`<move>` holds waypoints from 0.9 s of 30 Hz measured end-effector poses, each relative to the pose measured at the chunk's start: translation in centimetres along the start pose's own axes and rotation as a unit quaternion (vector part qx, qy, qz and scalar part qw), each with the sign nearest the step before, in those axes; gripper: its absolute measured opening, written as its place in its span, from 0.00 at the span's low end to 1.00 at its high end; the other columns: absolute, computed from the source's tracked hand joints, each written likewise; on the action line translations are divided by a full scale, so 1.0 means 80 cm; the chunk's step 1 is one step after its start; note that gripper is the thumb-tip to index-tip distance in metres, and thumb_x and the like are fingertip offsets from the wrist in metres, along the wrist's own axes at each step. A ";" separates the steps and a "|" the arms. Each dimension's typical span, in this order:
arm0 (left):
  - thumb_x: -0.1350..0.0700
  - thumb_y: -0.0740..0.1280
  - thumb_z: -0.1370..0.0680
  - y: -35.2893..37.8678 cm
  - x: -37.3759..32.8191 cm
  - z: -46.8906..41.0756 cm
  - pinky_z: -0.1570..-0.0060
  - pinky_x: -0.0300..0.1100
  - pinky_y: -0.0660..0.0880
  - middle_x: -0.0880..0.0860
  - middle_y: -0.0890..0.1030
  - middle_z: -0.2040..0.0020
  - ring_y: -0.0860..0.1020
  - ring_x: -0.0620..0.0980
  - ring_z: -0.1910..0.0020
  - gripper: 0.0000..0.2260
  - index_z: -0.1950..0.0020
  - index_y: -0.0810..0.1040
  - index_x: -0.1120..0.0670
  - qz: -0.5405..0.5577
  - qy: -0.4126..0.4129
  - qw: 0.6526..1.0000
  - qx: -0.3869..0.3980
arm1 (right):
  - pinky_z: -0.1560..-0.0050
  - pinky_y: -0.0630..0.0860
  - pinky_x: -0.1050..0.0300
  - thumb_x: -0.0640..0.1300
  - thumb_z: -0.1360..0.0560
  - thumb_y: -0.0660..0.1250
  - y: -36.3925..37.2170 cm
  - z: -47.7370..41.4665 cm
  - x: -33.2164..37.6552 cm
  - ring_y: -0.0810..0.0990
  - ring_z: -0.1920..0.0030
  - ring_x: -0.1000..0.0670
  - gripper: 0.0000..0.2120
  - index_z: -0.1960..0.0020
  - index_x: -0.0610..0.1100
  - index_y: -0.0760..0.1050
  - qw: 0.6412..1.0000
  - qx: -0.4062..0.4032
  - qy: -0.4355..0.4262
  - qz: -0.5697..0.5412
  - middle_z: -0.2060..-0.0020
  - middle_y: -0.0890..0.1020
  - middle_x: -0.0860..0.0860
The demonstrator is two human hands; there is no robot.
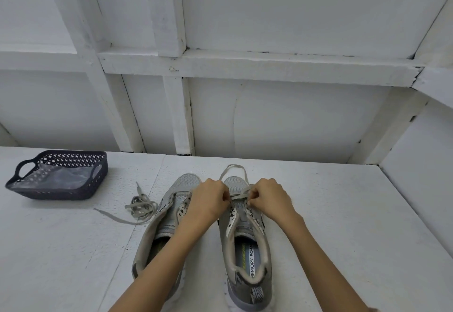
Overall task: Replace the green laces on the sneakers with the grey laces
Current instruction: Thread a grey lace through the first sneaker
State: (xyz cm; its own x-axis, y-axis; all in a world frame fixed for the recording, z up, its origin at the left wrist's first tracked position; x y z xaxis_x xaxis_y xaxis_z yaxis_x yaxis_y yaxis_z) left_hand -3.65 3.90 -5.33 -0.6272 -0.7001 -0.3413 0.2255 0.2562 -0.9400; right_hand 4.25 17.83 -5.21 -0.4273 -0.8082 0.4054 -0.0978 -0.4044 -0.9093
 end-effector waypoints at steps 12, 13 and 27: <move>0.39 0.72 0.30 0.005 0.002 0.001 0.63 0.42 0.72 0.55 0.83 0.65 0.80 0.51 0.62 0.17 0.60 0.85 0.53 0.063 -0.041 0.997 -0.018 | 0.63 0.69 0.58 0.55 0.27 0.70 0.005 0.006 0.009 0.79 0.59 0.45 0.14 0.58 0.43 0.78 0.998 -0.015 0.049 0.028 0.63 0.78 0.49; 0.38 0.73 0.31 0.003 -0.002 -0.001 0.62 0.42 0.73 0.55 0.83 0.64 0.80 0.51 0.61 0.18 0.60 0.86 0.54 0.045 -0.046 0.998 -0.006 | 0.63 0.68 0.58 0.56 0.29 0.71 0.006 0.005 0.013 0.79 0.58 0.45 0.15 0.57 0.43 0.76 0.998 -0.010 0.045 0.040 0.61 0.79 0.48; 0.59 0.63 0.24 -0.004 -0.012 -0.010 0.50 0.45 0.76 0.57 0.81 0.47 0.79 0.58 0.46 0.13 0.46 0.83 0.48 -0.043 0.003 0.995 0.089 | 0.63 0.66 0.55 0.33 0.25 0.61 0.008 0.008 0.020 0.77 0.52 0.42 0.10 0.45 0.42 0.73 0.997 -0.020 -0.019 0.067 0.52 0.78 0.43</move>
State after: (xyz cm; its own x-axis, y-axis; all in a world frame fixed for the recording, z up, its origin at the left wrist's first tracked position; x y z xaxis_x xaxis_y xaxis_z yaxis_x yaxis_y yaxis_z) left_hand -3.76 5.02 -4.67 -0.6546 -0.7097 -0.2605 0.2989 0.0736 -0.9515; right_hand 4.07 16.01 -5.12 -0.4042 -0.8696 0.2834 -0.0788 -0.2756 -0.9580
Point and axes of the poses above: each hand's wrist, its own z-axis away from the middle knuckle, its own y-axis out of the palm, x = y × z, the point moved 1 cm from there along -z, towards the middle knuckle
